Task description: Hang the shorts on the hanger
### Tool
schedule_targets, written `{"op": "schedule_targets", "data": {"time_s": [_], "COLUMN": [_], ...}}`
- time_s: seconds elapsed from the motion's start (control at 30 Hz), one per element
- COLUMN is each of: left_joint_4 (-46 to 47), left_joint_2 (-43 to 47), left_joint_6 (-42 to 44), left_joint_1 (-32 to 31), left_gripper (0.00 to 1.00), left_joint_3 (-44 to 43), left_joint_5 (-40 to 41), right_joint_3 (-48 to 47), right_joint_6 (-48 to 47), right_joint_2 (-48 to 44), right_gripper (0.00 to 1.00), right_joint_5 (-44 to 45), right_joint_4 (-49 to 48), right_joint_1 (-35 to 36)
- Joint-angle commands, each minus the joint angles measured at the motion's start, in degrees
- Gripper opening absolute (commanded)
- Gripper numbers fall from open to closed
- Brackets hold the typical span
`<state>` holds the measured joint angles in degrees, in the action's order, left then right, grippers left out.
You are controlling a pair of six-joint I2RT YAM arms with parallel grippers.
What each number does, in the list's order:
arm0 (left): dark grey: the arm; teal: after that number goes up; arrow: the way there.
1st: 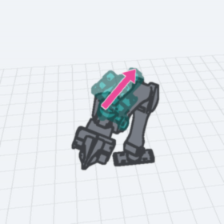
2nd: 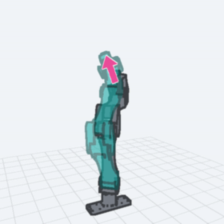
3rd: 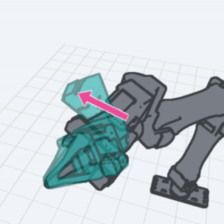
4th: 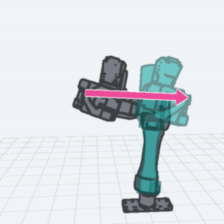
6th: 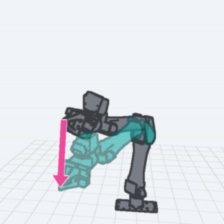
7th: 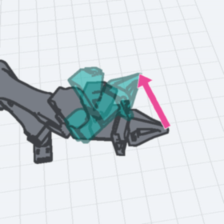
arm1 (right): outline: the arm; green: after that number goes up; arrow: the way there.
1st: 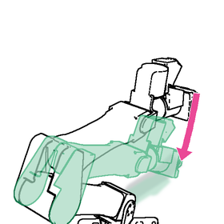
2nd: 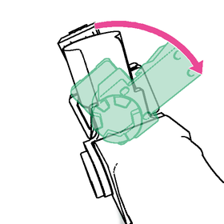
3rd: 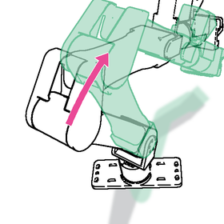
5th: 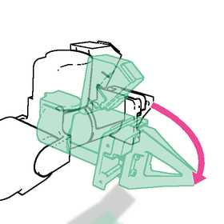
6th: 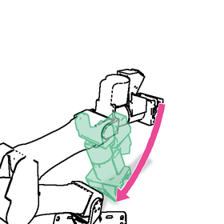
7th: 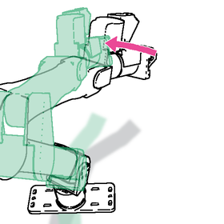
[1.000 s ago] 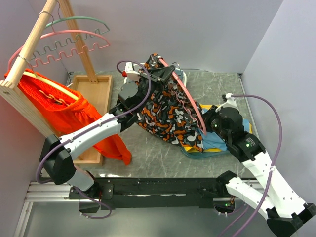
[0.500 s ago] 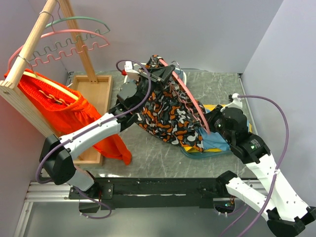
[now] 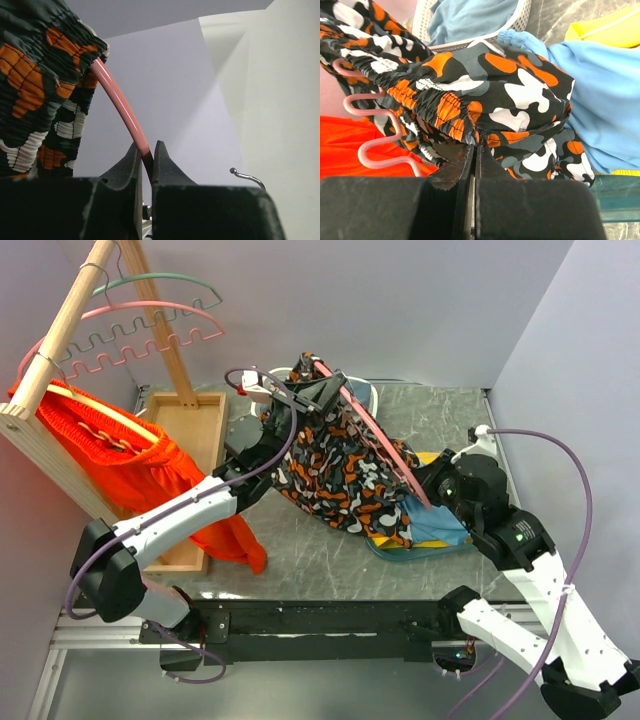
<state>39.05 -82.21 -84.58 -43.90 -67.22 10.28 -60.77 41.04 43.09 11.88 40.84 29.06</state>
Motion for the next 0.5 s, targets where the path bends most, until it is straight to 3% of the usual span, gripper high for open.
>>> {"op": "schedule_targets", "data": {"time_s": [0.0,0.47], "left_joint_4": [7.3,8.1], "left_joint_2": [2.1,3.1], "left_joint_6": [13.6,15.1], "left_joint_1": [6.1,6.4], "left_gripper": [0.01,0.01], "left_joint_3": [0.8,1.4], "left_joint_5": [5.6,2.9], "right_joint_3": [-3.6,-3.3], "right_joint_6": [-2.4,-2.6], "right_joint_2": [-0.1,1.4], "right_gripper": [0.00,0.00], "right_joint_5": [-0.5,-1.3], "right_joint_4": [4.1,2.6], "right_joint_1": [-0.7,-3.4]}}
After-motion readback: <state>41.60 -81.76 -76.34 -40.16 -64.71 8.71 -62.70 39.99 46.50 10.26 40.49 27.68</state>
